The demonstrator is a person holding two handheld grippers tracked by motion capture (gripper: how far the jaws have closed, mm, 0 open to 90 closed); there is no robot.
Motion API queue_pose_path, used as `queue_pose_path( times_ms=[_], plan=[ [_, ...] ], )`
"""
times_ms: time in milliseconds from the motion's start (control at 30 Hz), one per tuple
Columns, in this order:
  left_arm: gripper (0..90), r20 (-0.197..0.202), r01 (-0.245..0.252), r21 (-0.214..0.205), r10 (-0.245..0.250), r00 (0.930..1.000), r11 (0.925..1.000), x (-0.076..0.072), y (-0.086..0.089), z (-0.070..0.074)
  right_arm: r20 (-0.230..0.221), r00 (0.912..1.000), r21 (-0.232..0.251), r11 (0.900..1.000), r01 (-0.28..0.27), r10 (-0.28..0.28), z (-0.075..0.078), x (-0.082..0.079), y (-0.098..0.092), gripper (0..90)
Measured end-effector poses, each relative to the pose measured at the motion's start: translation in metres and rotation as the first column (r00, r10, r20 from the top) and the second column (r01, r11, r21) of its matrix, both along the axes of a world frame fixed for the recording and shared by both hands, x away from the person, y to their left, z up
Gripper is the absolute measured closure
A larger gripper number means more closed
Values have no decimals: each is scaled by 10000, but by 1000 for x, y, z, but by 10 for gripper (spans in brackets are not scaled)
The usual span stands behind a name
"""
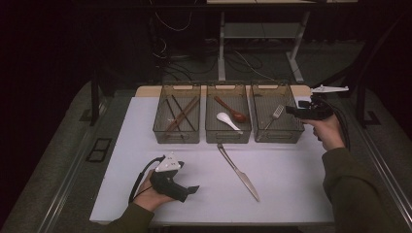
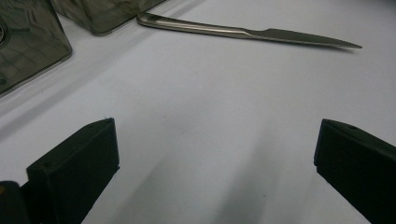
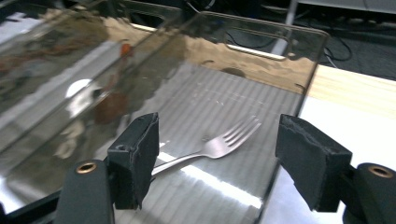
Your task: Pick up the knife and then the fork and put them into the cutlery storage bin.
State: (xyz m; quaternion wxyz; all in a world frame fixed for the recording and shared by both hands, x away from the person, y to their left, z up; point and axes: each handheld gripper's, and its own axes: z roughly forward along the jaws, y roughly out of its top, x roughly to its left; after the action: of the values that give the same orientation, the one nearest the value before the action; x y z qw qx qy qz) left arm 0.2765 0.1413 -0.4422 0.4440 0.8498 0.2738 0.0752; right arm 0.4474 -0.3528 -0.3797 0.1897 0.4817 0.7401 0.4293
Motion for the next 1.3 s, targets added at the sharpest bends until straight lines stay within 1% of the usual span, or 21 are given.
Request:
queue_pose_path(
  times_ms=[100,167,267,367,400,500,533,600,667,733,800,933,1000,1067,1100,1167,1200,1300],
  plan=[
    [0,-10,43,17,-43,10000,10000,0,-1,0,100,9993,174,9992,-373,372,4,-9,2,285],
    [0,-9,53,67,-53,10000,10000,0,-1,0,57,9979,267,9976,-641,639,7,-17,5,276],
    [0,-34,71,65,-71,10000,10000,0,-2,1,215,9954,252,9953,-936,931,10,-31,10,274],
    [14,-14,139,119,-139,9999,9998,-1,-2,3,403,9927,84,9934,-1143,1139,12,-46,17,255],
    [21,-38,129,114,-129,9999,9999,-1,-2,3,466,9917,37,9928,-1199,1196,13,-51,19,248],
    [43,-105,102,138,-100,9999,9999,-1,-3,3,588,9869,101,9885,-1512,1504,12,-65,26,216],
    [53,-139,119,164,-117,9998,9998,-1,-3,3,697,9847,104,9869,-1610,1599,12,-71,28,208],
    [78,-183,175,205,-171,9997,9996,-1,-4,3,758,9827,228,9850,-1712,1691,9,-79,31,195],
    [123,-251,208,247,-202,9995,9995,-2,-5,3,881,9807,311,9835,-1781,1748,6,-87,32,192],
    [157,-338,216,293,-206,9992,9993,-2,-6,4,878,9802,385,9826,-1815,1776,2,-95,34,182],
    [217,-319,265,288,-256,9992,9992,-2,-8,5,939,9792,352,9823,-1841,1801,-1,-103,35,173],
    [365,-262,307,220,-301,9992,9993,1,-12,9,1046,9775,528,9805,-1893,1831,-8,-119,37,169],
    [439,-122,421,292,-418,9991,9987,2,-15,11,1107,9759,421,9801,-1938,1882,-13,-127,39,169],
    [513,-105,358,290,-355,9993,9989,4,-18,12,1081,9753,350,9797,-1976,1928,-17,-133,40,170],
    [548,-27,395,359,-394,9992,9986,6,-19,13,1059,9748,418,9786,-2016,1963,-19,-137,41,170],
    [619,-6,376,481,-376,9993,9981,9,-23,15,1039,9732,463,9764,-2107,2051,-22,-143,43,169],
    [658,33,325,475,-327,9995,9983,11,-25,15,1064,9717,421,9754,-2163,2109,-24,-145,43,166],
    [763,36,342,480,-344,9994,9983,18,-30,17,1054,9679,494,9710,-2341,2280,-30,-155,47,152]
  ],
)
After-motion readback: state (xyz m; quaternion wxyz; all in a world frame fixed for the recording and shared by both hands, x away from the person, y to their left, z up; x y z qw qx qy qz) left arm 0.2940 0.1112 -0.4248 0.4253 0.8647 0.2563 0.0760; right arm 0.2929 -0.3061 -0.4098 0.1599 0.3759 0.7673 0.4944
